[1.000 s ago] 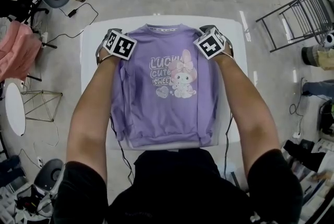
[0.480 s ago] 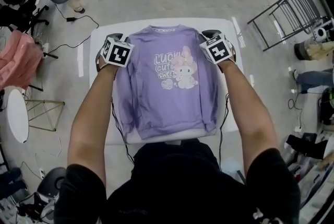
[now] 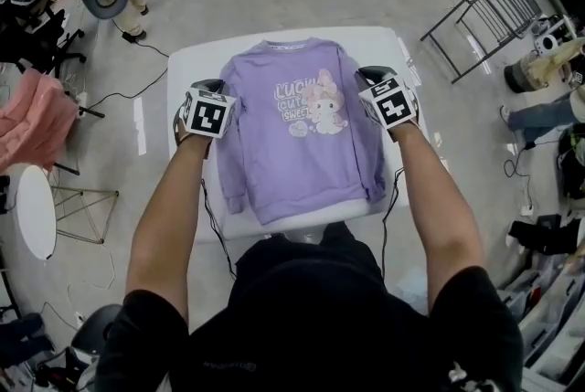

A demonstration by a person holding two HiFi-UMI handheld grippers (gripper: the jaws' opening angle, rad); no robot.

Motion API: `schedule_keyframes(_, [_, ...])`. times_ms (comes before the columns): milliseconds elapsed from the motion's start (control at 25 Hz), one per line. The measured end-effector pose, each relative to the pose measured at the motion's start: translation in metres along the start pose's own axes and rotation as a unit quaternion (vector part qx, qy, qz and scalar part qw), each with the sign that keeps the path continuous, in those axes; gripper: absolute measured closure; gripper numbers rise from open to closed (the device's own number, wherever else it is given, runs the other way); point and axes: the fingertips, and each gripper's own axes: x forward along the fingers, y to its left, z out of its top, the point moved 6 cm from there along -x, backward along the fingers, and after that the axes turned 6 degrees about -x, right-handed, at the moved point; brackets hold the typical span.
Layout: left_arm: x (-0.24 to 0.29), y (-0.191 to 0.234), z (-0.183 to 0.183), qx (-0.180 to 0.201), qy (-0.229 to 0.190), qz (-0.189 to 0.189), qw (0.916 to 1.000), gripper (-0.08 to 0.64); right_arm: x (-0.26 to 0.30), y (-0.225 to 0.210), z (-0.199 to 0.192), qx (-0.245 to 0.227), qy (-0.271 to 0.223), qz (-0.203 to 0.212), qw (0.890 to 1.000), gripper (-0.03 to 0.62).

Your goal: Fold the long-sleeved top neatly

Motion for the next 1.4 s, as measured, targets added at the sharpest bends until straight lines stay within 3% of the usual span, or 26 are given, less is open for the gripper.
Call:
schedule_keyframes(360, [-0.062,-0.031,-0.036,-0.030,-0.030,-0.020,0.9989,0.554,-0.054,0.023,-0.064,0.045,0.005,-0.002,0.999,0.588])
schedule_keyframes(600, [-0.094,-0.073,-0.073,-0.036,-0.035,-0.002,0.9987,0.554,-0.058,0.040,-0.122,0.079,0.026,0.047,0.995,0.557])
schedule_keyframes(800, [-0.108,-0.097,-0.109,-0.099,-0.027,0.032,0.9942,0.554,-0.044,0.039,-0.154,0.141,0.026,0.077,0.987,0.503])
schedule_keyframes(1120, [-0.124,-0.124,-0.126,-0.138,-0.011,0.069,0.9879,0.554,0.001,0.028,-0.153,0.158,0.026,0.110,0.981,0.485])
schedule_keyframes(1400, [-0.134,-0.144,-0.128,-0.153,-0.005,0.095,0.9836,0.554,0.049,-0.018,-0.103,0.140,-0.012,0.095,0.986,0.491])
